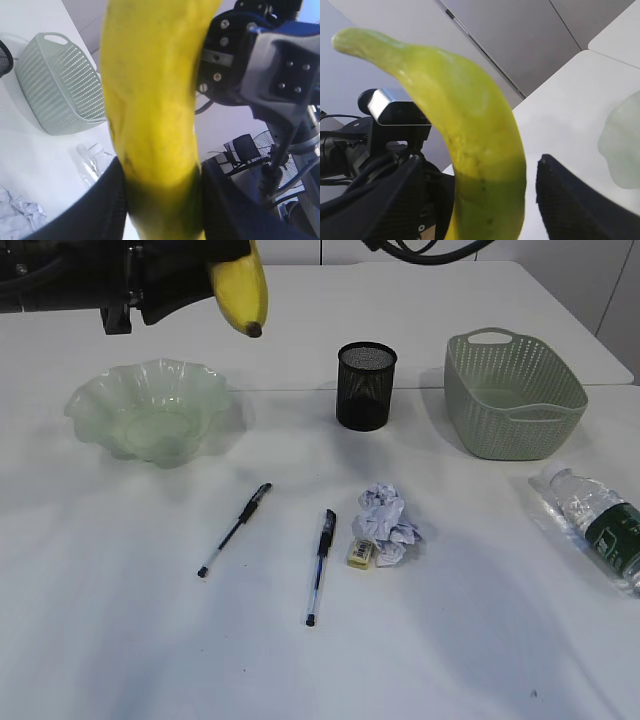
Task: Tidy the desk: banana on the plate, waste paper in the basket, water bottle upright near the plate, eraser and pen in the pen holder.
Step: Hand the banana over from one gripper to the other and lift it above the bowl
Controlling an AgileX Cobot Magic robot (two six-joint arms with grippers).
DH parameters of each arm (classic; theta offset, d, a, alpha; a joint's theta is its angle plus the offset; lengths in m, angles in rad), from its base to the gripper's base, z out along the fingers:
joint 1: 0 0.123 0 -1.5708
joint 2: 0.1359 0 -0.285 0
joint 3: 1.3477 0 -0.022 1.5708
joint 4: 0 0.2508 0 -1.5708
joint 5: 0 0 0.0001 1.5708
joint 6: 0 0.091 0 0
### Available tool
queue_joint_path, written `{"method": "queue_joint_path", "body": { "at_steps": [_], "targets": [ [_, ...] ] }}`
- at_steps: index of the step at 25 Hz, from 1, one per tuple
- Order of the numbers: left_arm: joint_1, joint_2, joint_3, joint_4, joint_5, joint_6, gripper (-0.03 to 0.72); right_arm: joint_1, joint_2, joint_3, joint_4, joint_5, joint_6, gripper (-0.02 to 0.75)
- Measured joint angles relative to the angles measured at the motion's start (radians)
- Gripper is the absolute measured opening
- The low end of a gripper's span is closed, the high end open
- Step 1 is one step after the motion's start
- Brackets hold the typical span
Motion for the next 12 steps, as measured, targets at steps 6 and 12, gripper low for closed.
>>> {"method": "queue_joint_path", "body": {
  "at_steps": [6, 12],
  "targets": [
    [0.056, 0.0, 0.0, 0.0, 0.002, 0.002, 0.268, 0.0, 0.0, 0.0, -0.004, 0.0, 0.001, 0.517],
    [0.138, 0.0, 0.0, 0.025, 0.002, 0.002, 0.267, -0.01, 0.0, 0.0, -0.006, -0.002, 0.001, 0.517]
  ]
}}
